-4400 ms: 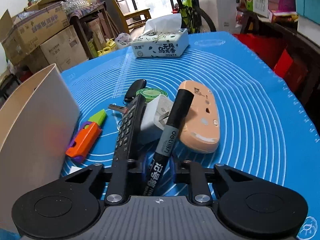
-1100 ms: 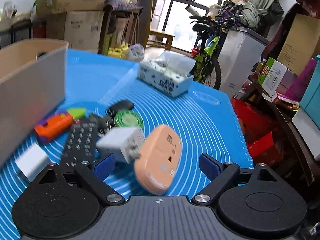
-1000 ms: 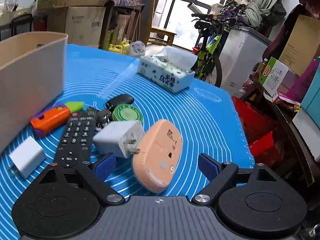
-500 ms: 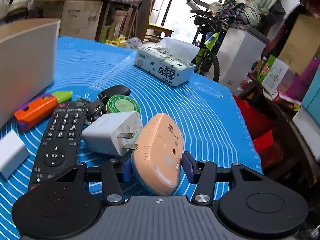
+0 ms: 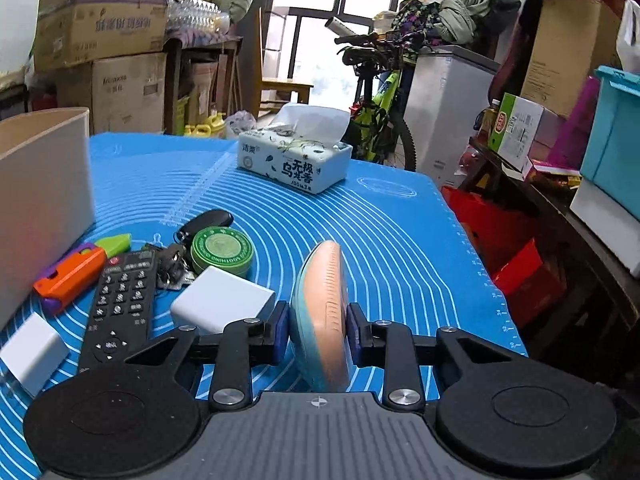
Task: Organize rigid objects
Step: 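Move the right tool to the peach mouse and grasp it, then carry the peach mouse into the basket and release it with the right tool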
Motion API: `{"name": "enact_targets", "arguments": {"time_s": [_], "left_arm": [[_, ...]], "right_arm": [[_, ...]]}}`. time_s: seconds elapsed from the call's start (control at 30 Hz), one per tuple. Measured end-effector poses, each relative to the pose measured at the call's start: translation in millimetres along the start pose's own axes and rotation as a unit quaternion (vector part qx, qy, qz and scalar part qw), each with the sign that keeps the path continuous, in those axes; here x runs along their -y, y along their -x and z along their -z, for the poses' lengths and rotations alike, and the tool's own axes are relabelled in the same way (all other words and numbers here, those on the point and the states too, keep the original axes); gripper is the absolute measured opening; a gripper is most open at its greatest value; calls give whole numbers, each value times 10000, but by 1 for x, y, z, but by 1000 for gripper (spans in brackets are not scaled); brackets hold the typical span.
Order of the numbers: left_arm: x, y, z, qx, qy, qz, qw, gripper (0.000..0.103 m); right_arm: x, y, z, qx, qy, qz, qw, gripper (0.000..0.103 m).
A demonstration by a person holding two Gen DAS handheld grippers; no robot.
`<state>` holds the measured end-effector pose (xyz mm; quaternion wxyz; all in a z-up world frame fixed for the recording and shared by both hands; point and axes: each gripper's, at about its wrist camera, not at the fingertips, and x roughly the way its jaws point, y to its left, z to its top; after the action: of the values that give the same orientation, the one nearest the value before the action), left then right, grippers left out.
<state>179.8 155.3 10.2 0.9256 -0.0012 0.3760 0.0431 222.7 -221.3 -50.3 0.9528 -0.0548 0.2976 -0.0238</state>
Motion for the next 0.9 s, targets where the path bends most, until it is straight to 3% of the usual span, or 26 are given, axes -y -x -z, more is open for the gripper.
{"name": "enact_targets", "arguments": {"time_s": [0.53,0.9], "left_arm": [[-1,0,0,-1,-1,1,10000,10],[0,0,0,1,3,16,10000,10]], "right_arm": [[-20,52,-30,803,156,-167,9965,36],[-91,103,-87,1548,469,-1245,9789,36]]}}
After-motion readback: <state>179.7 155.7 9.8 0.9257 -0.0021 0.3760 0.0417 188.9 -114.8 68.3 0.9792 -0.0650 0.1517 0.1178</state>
